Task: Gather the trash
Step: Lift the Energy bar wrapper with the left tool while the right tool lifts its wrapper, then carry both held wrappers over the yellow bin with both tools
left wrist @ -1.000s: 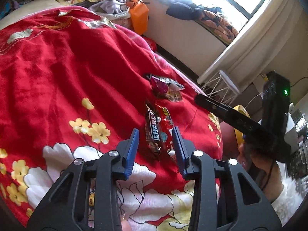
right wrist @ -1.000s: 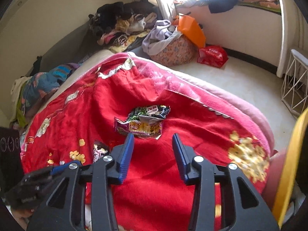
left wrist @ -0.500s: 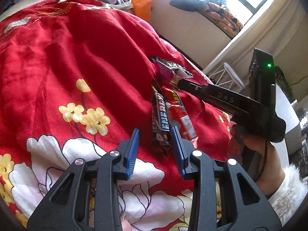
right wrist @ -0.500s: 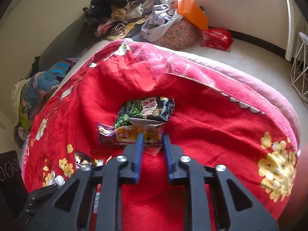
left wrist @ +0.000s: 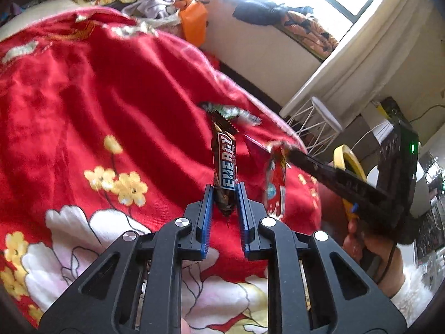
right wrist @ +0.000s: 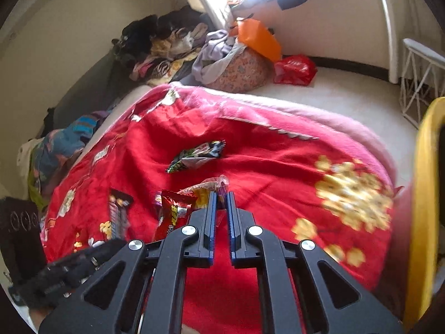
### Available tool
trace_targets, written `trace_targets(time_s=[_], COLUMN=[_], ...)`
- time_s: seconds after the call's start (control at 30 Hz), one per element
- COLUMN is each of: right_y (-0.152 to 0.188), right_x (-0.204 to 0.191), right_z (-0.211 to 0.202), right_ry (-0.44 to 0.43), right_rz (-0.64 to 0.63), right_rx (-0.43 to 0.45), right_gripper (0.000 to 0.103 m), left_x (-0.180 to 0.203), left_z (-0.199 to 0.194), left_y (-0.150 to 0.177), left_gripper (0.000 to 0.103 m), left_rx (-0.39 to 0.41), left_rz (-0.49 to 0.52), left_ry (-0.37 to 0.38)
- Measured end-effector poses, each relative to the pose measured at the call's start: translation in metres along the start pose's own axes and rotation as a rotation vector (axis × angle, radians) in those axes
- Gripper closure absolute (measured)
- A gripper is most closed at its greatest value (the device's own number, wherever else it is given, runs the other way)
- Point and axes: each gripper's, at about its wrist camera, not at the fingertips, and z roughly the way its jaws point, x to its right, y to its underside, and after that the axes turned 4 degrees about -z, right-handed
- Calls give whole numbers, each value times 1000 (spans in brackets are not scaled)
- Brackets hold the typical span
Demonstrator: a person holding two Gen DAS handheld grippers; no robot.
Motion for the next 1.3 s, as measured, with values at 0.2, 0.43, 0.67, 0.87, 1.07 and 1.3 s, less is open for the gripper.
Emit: trace_targets(time_s=[0.2, 0.43, 0.67, 0.87, 1.07, 1.3], right_y=[1, -7, -9, -16, -21, -22], right_x=[1, -1, 2, 8, 17, 28], right_z=[-25, -49, -71, -84, -97, -118], right_ry=[41, 60, 53, 27, 27, 47], right_rz=[-7, -23, 2, 34, 63, 75], right_rx=[77, 139, 189, 227, 255, 295], right_gripper=[96, 96, 96, 96, 96, 96], left_x=[12, 31, 48, 58, 66, 87], left_z=[-15, -29, -33, -31, -20, -16], left_y=[-5, -4, -4, -3, 2, 7], left_gripper=[91, 91, 91, 91, 91, 91], left_rx=[42, 72, 82, 73, 48, 40], left_rz=[27, 74, 105, 129, 154, 193], left_ry=[15, 36, 54, 63, 68, 94])
